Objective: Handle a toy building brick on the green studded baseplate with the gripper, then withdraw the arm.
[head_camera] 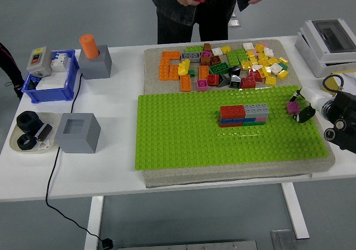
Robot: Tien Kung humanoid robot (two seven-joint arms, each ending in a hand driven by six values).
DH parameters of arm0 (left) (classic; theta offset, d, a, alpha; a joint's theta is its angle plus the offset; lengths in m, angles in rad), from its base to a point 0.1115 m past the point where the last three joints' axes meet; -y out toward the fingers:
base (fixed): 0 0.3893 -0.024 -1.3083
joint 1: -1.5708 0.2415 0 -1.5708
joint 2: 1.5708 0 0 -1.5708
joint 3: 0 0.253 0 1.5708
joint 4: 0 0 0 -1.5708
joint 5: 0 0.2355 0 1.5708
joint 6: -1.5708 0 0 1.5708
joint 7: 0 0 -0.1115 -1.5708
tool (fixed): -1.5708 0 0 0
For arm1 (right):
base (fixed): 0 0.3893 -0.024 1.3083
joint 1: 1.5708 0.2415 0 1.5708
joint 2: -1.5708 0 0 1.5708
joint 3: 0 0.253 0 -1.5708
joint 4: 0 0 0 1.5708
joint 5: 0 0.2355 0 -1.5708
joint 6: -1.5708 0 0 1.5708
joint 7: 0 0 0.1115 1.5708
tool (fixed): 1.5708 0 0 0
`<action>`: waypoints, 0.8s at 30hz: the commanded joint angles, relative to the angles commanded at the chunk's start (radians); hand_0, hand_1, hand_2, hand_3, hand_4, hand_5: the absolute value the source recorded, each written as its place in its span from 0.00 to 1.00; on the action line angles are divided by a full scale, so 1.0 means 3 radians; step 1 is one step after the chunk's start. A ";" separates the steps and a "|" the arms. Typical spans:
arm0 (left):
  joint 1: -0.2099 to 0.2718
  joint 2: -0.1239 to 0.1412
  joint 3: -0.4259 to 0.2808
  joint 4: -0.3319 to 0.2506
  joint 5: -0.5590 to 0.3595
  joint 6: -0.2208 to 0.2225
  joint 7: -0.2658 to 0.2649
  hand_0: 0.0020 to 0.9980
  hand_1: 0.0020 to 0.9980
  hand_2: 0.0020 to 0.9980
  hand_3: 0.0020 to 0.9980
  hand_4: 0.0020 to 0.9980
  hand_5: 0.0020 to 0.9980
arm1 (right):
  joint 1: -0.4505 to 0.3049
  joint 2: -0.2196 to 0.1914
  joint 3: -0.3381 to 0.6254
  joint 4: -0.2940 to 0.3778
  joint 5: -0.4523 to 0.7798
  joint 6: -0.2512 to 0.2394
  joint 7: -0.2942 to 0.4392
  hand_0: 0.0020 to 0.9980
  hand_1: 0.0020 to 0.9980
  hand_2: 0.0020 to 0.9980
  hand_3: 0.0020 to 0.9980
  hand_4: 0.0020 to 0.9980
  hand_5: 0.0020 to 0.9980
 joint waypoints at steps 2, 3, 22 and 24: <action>0.0001 -0.0001 0.0001 0.0000 -0.0001 0.0000 -0.0001 0.78 0.75 0.73 0.76 0.83 0.52 | 0.0005 -0.0004 -0.0003 0.0005 0.0018 0.0002 0.0001 0.94 0.94 0.95 0.59 0.65 0.06; 0.0001 -0.0002 0.0002 0.0000 -0.0002 0.0000 -0.0001 0.78 0.75 0.73 0.76 0.83 0.52 | 0.0007 -0.0005 -0.0005 0.0007 0.0025 0.0001 0.0003 0.94 0.93 0.95 0.60 0.63 0.07; 0.0017 -0.0011 0.0003 0.0001 -0.0001 0.0003 -0.0007 0.78 0.75 0.73 0.75 0.83 0.52 | 0.0010 0.0017 -0.0003 -0.0004 0.0105 -0.0001 0.0011 0.93 0.92 0.94 0.60 0.61 0.08; 0.0020 -0.0012 0.0004 0.0001 -0.0005 0.0006 -0.0012 0.78 0.75 0.73 0.75 0.83 0.52 | 0.0007 0.0021 0.0003 -0.0004 0.0097 0.0006 0.0010 0.93 0.92 0.94 0.60 0.61 0.08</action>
